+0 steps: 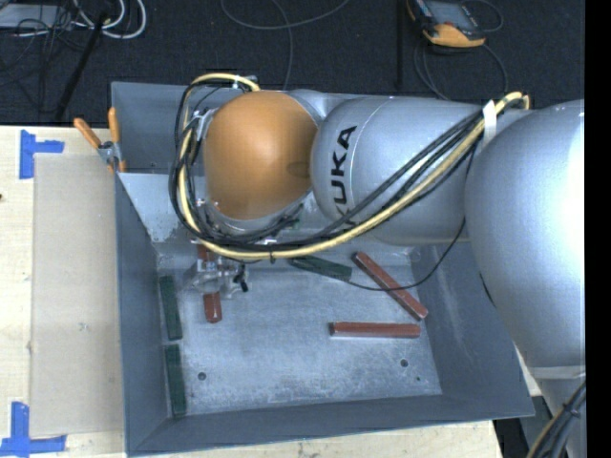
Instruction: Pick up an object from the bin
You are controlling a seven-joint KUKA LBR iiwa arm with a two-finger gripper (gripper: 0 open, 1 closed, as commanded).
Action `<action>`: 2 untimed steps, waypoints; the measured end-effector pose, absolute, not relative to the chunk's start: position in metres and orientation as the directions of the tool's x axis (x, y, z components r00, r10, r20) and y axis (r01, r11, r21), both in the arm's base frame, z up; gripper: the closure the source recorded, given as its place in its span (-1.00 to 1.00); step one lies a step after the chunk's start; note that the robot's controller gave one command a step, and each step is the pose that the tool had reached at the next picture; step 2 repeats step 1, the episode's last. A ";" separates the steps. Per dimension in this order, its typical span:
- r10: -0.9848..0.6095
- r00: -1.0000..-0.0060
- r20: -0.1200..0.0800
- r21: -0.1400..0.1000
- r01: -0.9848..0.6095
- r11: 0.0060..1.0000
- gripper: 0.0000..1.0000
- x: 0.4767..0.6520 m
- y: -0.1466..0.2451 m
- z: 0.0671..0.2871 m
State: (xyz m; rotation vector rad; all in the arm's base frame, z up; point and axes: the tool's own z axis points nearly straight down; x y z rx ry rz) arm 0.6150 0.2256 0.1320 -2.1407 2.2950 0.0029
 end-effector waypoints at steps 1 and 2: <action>-0.997 -0.077 -0.005 -0.006 -0.997 0.077 1.00 0.616 0.227 0.184; -0.997 -0.077 -0.005 -0.006 -0.997 0.077 1.00 0.616 0.227 0.184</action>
Offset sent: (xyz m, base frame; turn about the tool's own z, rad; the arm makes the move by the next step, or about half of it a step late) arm 0.0000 0.0000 0.0487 0.0000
